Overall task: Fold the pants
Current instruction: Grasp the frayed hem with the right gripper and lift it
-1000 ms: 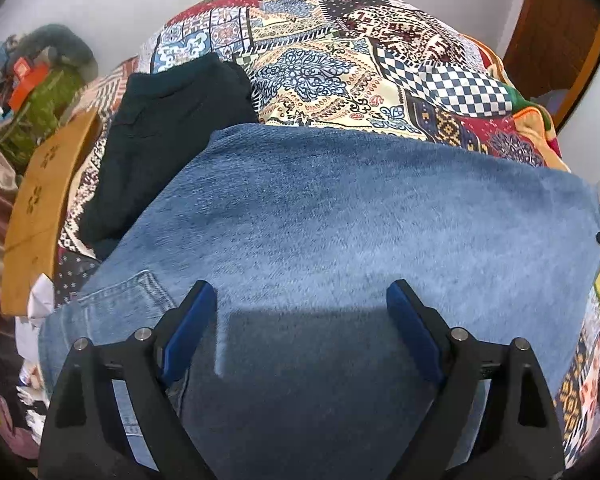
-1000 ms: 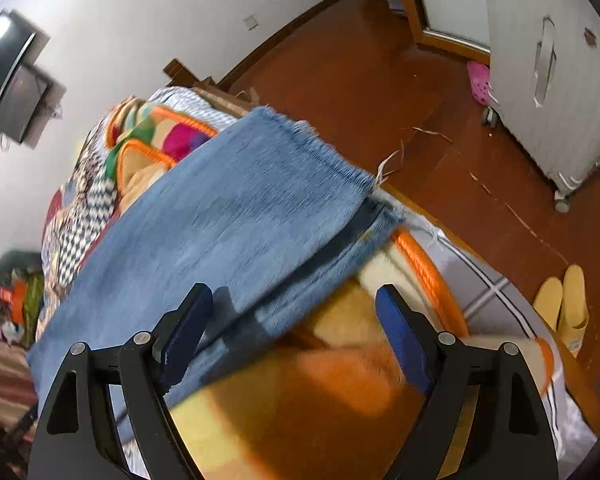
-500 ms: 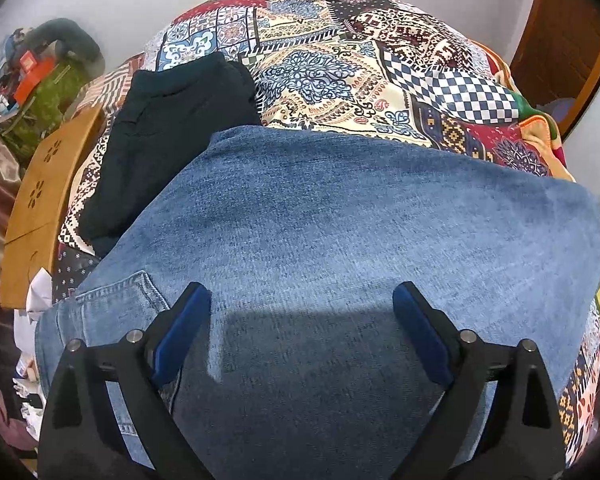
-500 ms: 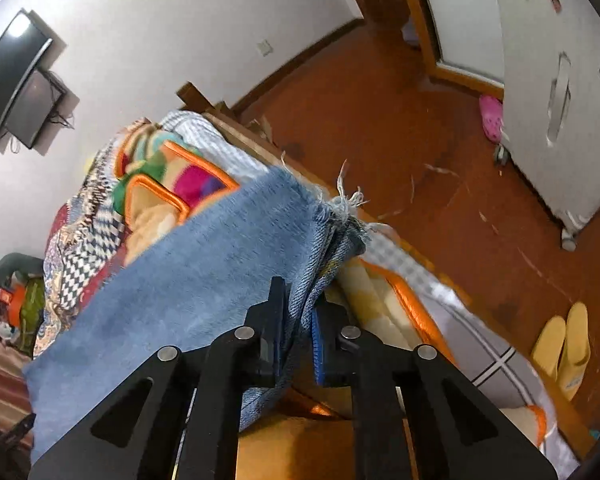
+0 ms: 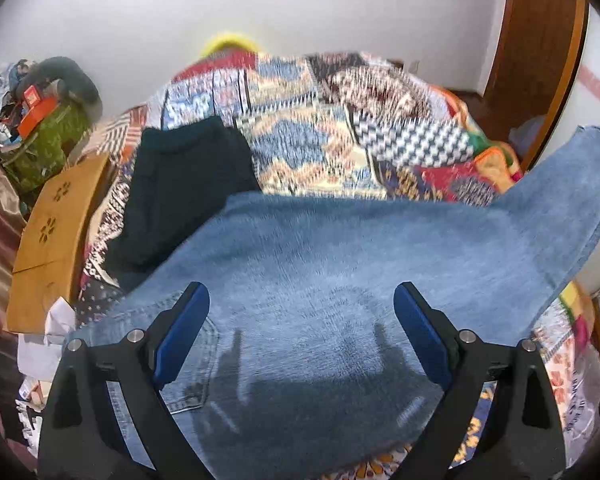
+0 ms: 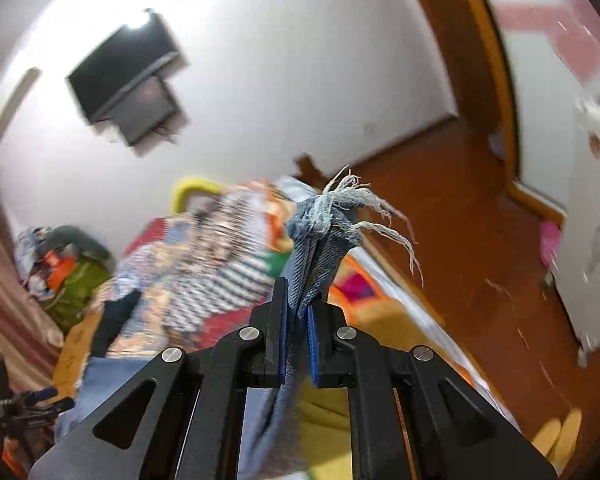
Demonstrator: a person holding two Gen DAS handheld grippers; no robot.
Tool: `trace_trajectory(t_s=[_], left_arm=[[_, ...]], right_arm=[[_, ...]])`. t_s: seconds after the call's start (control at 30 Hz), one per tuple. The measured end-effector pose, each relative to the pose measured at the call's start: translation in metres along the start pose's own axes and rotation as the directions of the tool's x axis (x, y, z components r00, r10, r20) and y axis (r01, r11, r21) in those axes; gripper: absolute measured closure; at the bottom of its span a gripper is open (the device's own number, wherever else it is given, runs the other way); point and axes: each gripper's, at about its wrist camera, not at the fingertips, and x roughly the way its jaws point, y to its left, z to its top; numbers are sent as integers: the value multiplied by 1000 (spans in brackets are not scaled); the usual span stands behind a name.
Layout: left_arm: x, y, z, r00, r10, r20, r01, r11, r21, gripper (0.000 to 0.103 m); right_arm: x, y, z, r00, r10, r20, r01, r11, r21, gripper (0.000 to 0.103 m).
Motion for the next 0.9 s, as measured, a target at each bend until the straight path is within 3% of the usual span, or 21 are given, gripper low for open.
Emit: trace_trajectory(t_s=[0.27, 0.5, 0.63, 0.83, 0.9], left_arm=[[-45, 34, -5, 994, -6, 108, 13, 998, -63, 9], [-54, 66, -25, 994, 1, 110, 10, 994, -106, 9], [-48, 82, -38, 997, 6, 80, 5, 990, -140, 9], [-35, 92, -47, 1000, 2, 31, 3, 983, -181, 9], [-31, 89, -45, 1000, -4, 23, 8, 984, -175, 9]], right_arm=[[3, 110, 6, 978, 207, -17, -207, 962, -177, 96], [44, 186, -42, 930, 310, -197, -357, 890, -284, 96], [78, 212, -91, 876, 314, -366, -429, 854, -295, 96], [115, 231, -160, 767, 239, -595, -499, 805, -319, 91], [117, 228, -168, 752, 215, -623, -501, 801, -329, 91]])
